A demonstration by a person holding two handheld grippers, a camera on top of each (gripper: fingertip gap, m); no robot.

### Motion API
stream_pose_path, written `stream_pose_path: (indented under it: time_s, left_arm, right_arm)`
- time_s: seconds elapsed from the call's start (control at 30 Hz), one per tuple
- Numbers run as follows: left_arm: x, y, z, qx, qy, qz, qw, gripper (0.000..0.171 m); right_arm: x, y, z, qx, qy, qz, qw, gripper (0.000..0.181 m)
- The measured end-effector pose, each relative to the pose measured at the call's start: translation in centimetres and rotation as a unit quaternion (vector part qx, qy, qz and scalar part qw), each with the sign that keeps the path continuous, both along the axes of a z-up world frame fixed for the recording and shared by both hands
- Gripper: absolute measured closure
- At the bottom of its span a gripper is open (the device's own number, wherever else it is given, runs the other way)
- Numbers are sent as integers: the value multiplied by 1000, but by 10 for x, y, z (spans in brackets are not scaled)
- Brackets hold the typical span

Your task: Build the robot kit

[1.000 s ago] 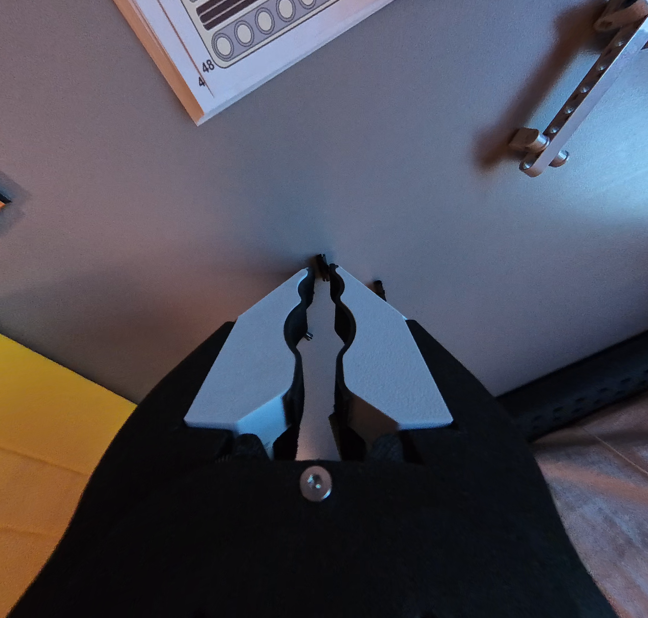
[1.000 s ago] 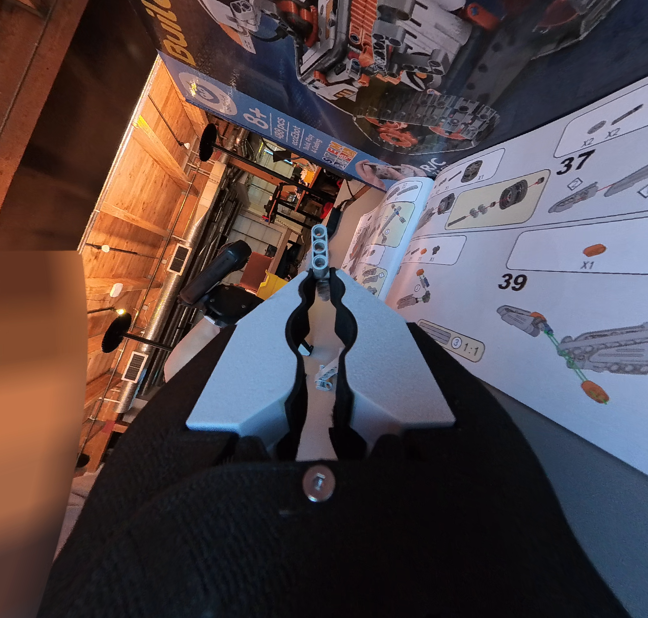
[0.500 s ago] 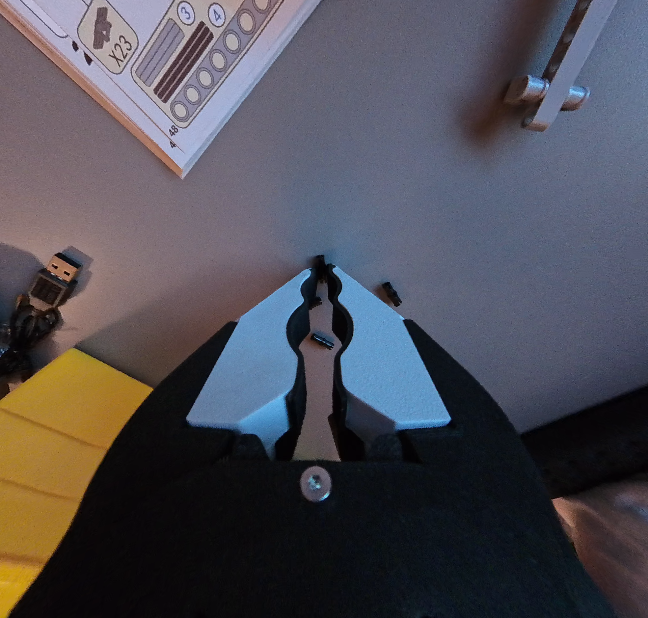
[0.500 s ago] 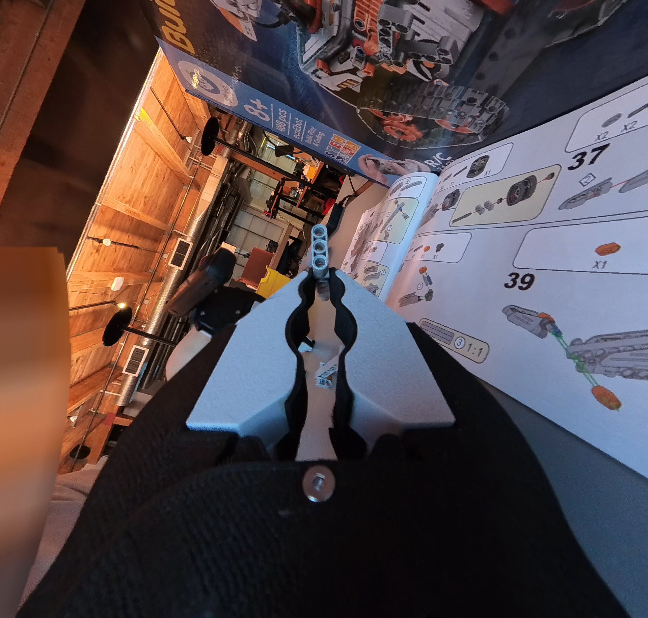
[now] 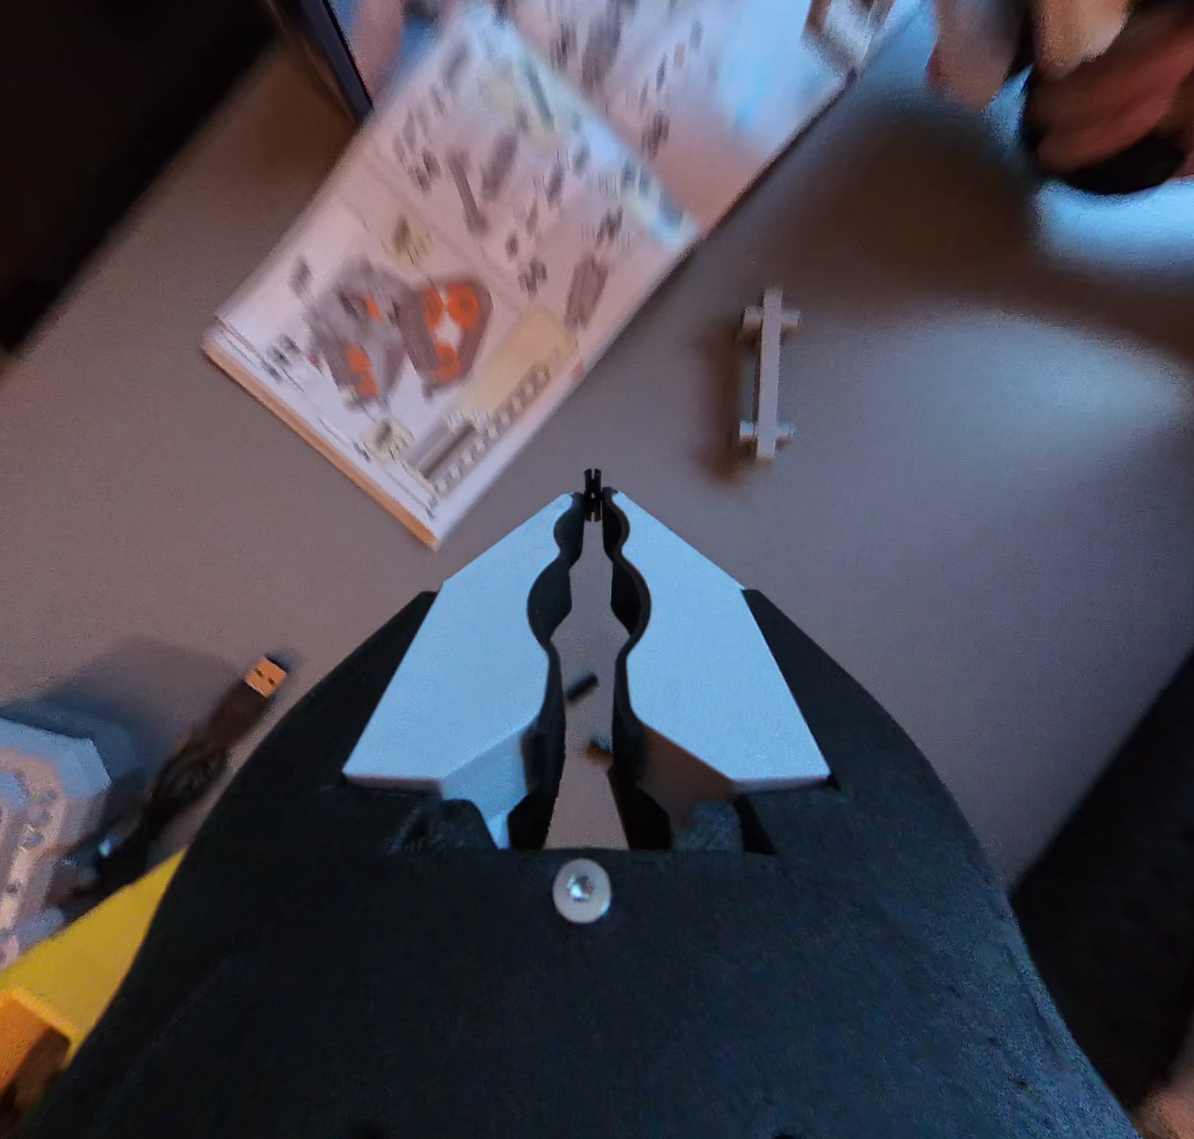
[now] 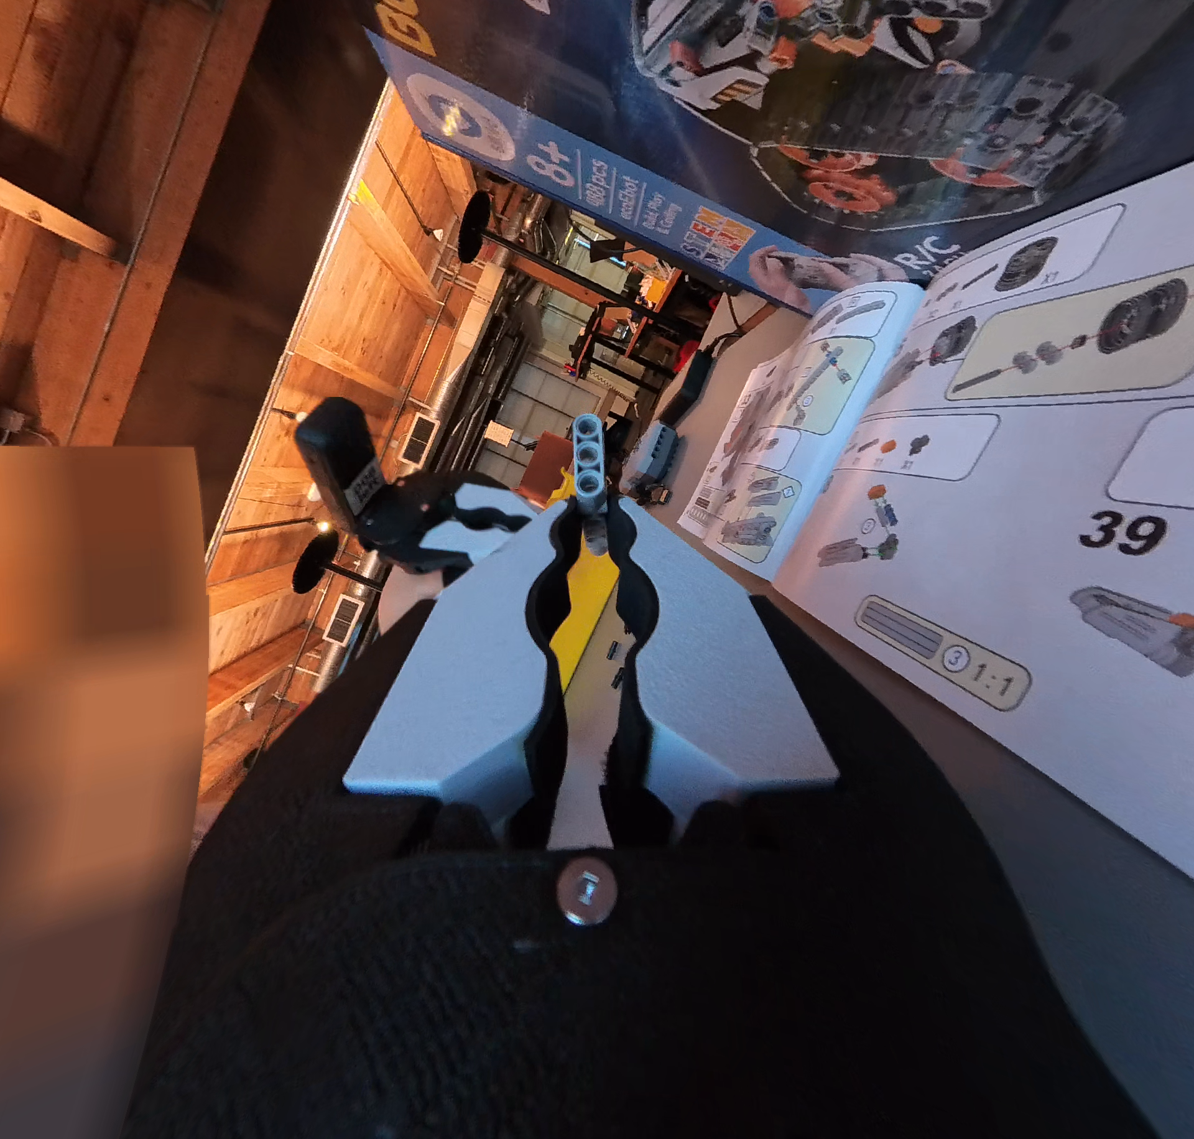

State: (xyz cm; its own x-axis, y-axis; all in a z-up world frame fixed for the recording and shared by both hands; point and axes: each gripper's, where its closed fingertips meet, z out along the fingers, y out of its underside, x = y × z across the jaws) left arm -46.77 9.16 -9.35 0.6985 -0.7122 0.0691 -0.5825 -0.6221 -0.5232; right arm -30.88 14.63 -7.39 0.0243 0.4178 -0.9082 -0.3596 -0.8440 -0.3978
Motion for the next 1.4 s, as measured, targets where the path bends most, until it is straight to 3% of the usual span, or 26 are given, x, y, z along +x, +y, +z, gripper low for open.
stream_pose_path:
  time_s: [0.1,0.23,0.33,0.43,0.83,1.2,1.4]
  left_arm:
    - [16,19,44,109,-106,-4,988,169]
    - [28,26,103,241,-233,-21,942,169]
    - [19,31,135,337,-275,-5,901,169]
    - [16,28,149,368,-303,-4,879,169]
    - [33,10,156,308,-422,-51,852,169]
    - [41,12,144,283,-420,-51,861,170]
    - [39,13,149,314,-417,-49,851,169]
  right_arm:
    - [0,-1,2,5,-2,4,1000,174]
    - [0,-3,8,11,12,12,1000,174]
    - [-2,-8,15,27,22,27,999,174]
    - [-1,-11,23,47,39,26,998,174]
    - [1,-3,15,26,38,3,999,175]
    - [-4,-3,5,-3,21,14,1000,175]
    - [-4,-3,-4,-25,1,12,1000,175]
